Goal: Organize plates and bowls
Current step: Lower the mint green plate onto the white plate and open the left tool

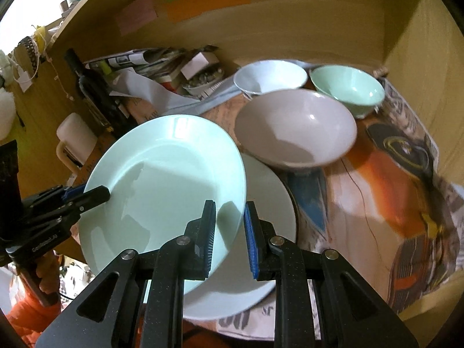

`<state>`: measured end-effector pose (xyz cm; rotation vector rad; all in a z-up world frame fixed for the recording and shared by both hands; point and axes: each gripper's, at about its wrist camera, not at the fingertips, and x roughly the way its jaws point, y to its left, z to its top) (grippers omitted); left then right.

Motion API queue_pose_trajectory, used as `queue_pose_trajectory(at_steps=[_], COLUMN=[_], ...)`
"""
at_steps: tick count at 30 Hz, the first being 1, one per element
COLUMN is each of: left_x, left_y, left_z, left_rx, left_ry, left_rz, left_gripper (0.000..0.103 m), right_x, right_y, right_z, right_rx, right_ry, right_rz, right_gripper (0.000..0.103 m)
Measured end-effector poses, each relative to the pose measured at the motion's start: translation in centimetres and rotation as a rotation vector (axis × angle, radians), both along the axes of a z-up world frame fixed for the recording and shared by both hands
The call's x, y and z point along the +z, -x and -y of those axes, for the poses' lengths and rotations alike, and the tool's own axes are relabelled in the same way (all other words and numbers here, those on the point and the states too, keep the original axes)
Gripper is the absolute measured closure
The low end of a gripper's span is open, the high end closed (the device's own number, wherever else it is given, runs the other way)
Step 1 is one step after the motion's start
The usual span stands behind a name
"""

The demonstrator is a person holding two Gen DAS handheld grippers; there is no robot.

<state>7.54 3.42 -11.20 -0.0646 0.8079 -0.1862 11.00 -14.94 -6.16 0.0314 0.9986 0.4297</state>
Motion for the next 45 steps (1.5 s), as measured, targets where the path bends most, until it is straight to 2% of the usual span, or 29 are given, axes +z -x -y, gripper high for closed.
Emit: queue_pose_trajectory(at_steps=[9,18,36,41,45], left_x=[-1.9,-3.4,-4.6,-4.7,-4.7], left_y=[0.1,-0.7,-3.1,-3.3,-3.5], left_z=[1.4,1.9,2.1,2.9,2.8], left_rx=[-0.030,-0.030,-0.037,-0.043,-0.048], left_ry=[-0.007,-0.047,-0.064,-0.105,-0.109], left_rz=[-0.045,-0.078,-0.115,-0.102,-0.106], left_gripper=[0.077,0.077,0.074,0.073,0.073], right_x=[-1.9,-3.3,-3.2,-3.2,-3.1], right_y=[0.6,0.2,0.0,0.1,0.3], right_z=[1.2,1.4,1.7,2.0,1.9], right_rx=[-0.027,-0.033,-0.051,-0.058,-0.055], right_ry=[-0.002,0.000,-0.004,-0.017,-0.008], right_rz=[-0.043,-0.093,-0.106,-0.102,-0.092], right_gripper=[0.085,0.085,0.085,0.085,0.084])
